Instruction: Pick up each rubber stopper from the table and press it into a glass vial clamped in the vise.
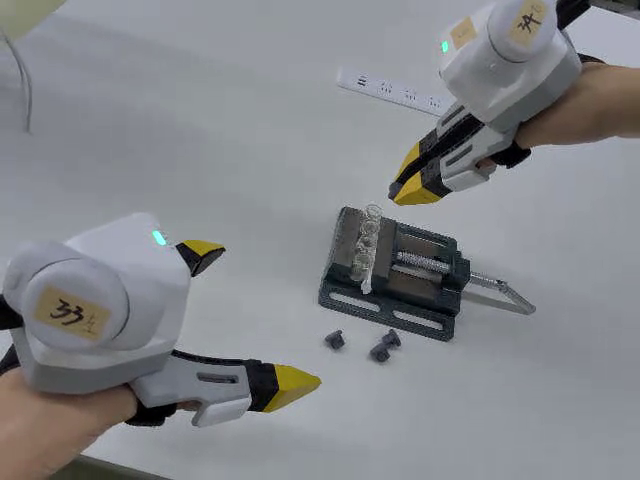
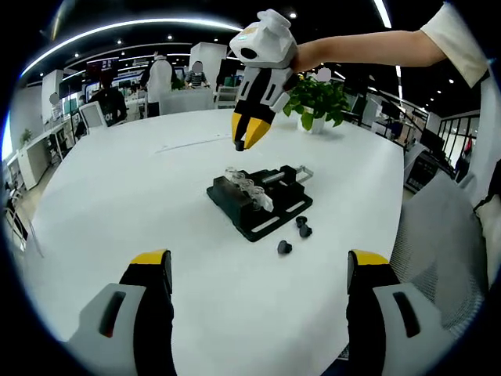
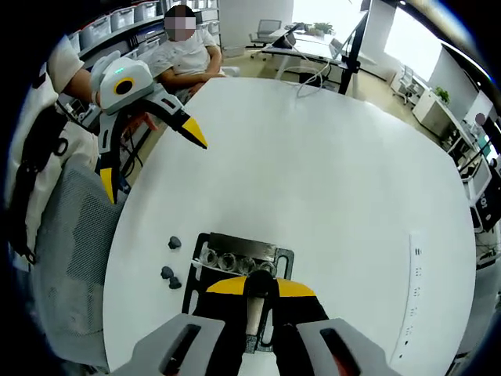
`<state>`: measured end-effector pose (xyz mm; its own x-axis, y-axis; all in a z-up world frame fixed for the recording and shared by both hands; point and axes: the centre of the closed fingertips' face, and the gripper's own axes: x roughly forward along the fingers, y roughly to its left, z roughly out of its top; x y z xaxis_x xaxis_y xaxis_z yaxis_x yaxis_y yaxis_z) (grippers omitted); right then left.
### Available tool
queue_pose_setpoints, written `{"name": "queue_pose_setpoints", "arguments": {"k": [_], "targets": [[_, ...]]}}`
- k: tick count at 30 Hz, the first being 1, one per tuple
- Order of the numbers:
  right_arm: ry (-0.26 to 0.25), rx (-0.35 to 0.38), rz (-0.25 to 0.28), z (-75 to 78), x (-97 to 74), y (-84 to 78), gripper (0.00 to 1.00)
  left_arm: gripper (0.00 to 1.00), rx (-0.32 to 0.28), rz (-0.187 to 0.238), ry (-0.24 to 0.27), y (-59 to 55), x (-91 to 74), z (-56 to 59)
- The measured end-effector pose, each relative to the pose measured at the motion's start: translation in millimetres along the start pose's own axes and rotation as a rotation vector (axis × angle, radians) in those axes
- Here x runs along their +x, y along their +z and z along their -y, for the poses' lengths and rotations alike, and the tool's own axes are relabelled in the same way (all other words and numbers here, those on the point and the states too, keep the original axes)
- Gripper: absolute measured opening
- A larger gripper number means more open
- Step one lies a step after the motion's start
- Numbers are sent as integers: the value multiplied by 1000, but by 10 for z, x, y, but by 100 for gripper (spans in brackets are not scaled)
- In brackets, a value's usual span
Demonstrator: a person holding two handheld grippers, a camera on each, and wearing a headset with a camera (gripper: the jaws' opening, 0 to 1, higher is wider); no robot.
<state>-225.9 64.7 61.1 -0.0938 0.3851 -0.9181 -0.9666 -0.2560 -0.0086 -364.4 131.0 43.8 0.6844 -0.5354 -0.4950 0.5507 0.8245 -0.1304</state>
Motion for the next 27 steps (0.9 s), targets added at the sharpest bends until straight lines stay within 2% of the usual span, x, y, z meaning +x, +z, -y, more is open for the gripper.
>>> {"name": "queue_pose_setpoints", "arguments": {"k": [8,18,27], "targets": [[29,-25,-24,-12,118,-35,7,92,-16,1,7,-21,9,-26],[30,-32,-45,73,227,-67,7,92,-28,0,12,-33,23,-49],[37,-44,-61,91,271,-83,7,92,-38,-5,8,-58,38,-42]]}}
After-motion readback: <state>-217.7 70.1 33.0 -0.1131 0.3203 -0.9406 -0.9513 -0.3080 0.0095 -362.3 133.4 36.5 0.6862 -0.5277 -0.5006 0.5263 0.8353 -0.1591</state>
